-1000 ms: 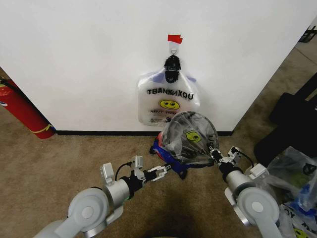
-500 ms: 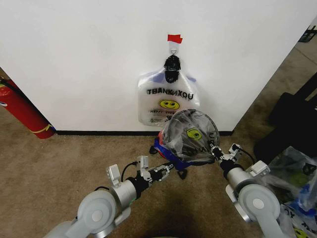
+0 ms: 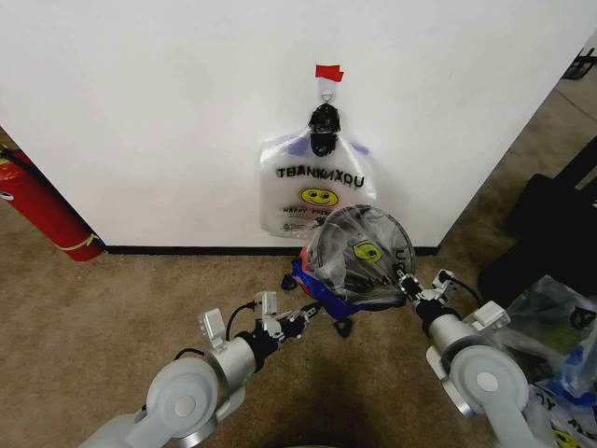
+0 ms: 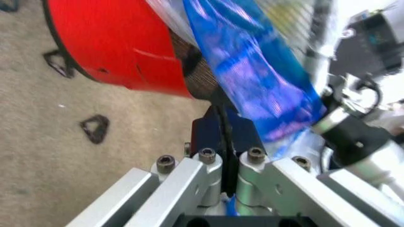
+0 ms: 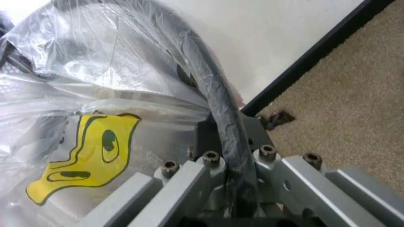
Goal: Pick up the garbage bag from the wall and place it over the trash bin.
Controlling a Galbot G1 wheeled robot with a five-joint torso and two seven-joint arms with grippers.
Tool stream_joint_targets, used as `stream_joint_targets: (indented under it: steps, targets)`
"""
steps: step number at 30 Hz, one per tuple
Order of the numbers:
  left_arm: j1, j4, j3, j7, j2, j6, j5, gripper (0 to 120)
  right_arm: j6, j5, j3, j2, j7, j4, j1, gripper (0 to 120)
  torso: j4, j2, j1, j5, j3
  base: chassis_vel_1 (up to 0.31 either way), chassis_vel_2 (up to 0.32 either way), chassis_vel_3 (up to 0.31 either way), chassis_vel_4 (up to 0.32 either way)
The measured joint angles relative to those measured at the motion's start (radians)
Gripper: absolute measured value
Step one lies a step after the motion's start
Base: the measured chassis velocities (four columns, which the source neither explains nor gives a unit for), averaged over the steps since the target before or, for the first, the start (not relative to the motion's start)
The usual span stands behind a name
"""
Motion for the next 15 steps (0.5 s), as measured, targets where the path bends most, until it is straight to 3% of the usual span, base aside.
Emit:
stream_joint_targets:
  steps: [4,9,11,15]
  targets:
    - [0.021,-0.006,-0.009,0.037,0.001,0.004,-0.021,10,-0.001,0.013,0.007,0.001,0.002,0.003,0.0,0,0.0001,0.0,0.0,0.0002,0.0,0.0,0.0,0.0,0.0]
    - [0.037,0.011,-0.034,0.075,-0.03,-0.012,-0.179,34,-0.008,0.03,0.021,0.014,0.017,0.014,-0.002,0,0.0,0.0,0.0,0.0001,0.0,0.0,0.0,0.0,0.0]
    - [0.037,0.011,-0.034,0.075,-0.03,-0.012,-0.179,34,-0.008,0.03,0.021,0.014,0.017,0.014,-0.002,0,0.0,0.0,0.0,0.0001,0.0,0.0,0.0,0.0,0.0]
    - [0.047,0.031,-0.034,0.108,-0.061,-0.043,-0.238,56,-0.02,0.032,0.027,0.022,0.02,0.022,-0.01,0,-0.0001,0.0,0.0,0.0,0.0,0.0,0.0,0.0,0.0]
